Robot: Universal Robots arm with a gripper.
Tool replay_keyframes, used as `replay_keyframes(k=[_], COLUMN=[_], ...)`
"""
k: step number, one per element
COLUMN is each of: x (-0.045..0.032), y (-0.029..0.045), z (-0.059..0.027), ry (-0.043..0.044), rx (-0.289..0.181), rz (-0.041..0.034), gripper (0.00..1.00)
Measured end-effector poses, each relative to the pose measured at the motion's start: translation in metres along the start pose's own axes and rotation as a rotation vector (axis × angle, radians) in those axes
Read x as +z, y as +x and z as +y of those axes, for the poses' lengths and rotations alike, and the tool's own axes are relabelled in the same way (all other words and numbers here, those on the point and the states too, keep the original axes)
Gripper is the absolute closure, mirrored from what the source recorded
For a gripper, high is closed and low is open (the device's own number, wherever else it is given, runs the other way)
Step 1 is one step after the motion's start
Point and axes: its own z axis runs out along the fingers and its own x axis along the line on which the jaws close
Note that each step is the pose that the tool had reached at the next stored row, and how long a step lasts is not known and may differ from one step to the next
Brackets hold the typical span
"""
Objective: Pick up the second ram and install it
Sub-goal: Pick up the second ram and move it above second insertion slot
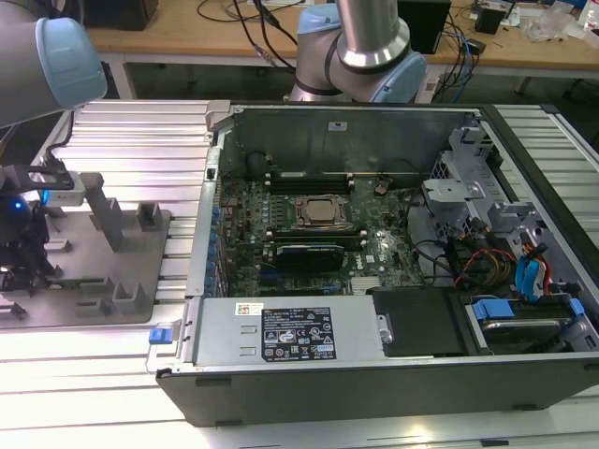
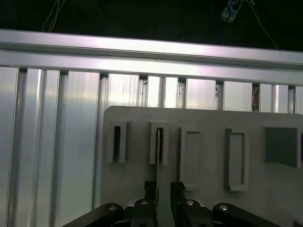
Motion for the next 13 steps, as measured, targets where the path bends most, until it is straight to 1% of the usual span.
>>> replay_keyframes(k=[1, 3, 7, 8, 9, 13], x=[0.0000, -0.0004, -0.0004, -0.0004, -0.0004, -0.0003], y=[0.0000, 0.0049, 0.0053, 0.0054, 0.0054, 0.0043], z=[0.0000, 0.0003, 0.0003, 0.0003, 0.0003, 0.0002], ry=[0.0002, -0.0001, 0.0000, -0.0001, -0.0001, 0.0000], rx=[0.000, 0.000, 0.000, 0.000, 0.000, 0.000], rz=[-0.0001, 0.0000, 0.0001, 0.0001, 0.0000, 0.0000], gripper=[0.75, 0.75, 0.75, 0.76, 0.84, 0.84])
